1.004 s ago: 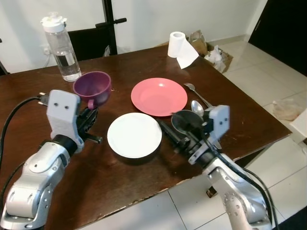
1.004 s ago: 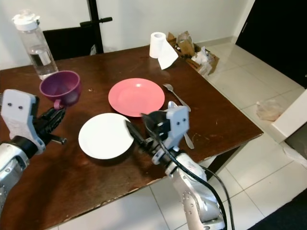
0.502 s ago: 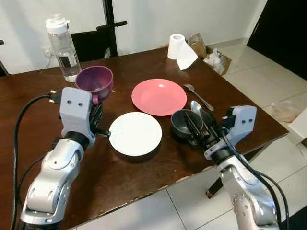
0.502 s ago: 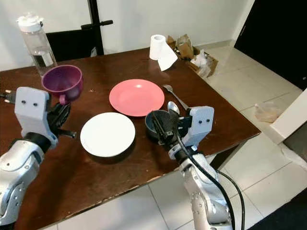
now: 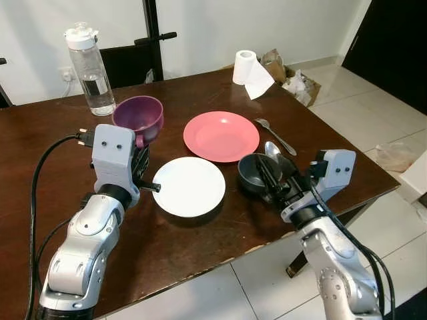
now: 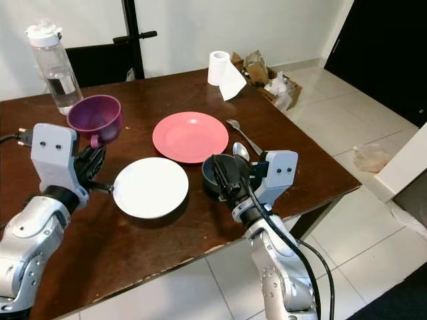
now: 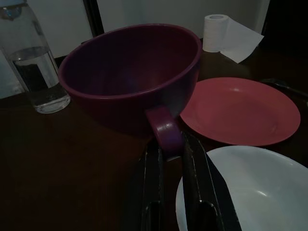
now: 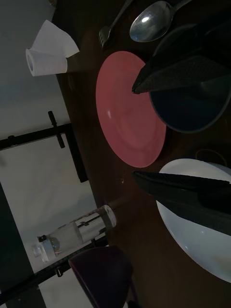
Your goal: Setting the table
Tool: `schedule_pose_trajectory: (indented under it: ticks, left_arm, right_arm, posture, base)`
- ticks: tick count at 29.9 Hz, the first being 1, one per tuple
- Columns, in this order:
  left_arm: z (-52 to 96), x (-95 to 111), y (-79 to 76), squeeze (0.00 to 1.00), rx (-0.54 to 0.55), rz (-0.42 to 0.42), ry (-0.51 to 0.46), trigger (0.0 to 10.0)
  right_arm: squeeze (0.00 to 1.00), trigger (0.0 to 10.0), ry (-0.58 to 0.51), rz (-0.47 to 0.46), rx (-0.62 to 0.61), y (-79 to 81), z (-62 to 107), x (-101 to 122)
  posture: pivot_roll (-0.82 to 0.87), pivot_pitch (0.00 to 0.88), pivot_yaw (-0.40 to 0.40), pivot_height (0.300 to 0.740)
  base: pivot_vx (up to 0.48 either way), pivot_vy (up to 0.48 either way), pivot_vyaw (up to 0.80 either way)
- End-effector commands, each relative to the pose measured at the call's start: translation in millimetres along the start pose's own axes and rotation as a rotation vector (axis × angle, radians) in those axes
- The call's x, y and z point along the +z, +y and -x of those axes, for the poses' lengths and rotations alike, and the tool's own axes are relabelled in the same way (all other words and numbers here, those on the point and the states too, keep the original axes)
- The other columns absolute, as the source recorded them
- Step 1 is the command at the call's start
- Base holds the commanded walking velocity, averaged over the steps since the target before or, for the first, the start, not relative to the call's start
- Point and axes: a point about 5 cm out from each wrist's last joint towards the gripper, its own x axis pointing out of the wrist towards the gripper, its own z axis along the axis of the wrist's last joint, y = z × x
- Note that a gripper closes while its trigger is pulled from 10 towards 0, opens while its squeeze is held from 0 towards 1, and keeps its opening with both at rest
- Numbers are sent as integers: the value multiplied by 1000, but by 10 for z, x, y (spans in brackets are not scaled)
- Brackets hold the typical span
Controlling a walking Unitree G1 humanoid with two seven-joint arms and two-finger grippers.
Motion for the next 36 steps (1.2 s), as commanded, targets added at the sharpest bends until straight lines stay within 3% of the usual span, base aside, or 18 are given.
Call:
schedule_pose_trajectory:
  ticks: [1, 9, 36]
  left_arm:
    - [3, -37, -6, 0, 6, -2, 6, 10000]
    - [10, -58, 2, 0, 8, -2, 12, 10000]
    - [15, -67, -5, 0, 10, -4, 19, 10000]
  right_arm:
    - [0, 10000, 2, -12, -13, -21, 11, -27]
    - [0, 10000, 8, -8, -12, -26, 17, -46]
    - [0, 10000, 15, -5, -13, -35, 40, -65]
  posture:
    - [82, 125, 67, 740]
    - [78, 118, 68, 740]
    - [76, 121, 73, 740]
  base:
    - [0, 0, 0]
    - [-180, 0, 0]
    - [-355, 0, 0]
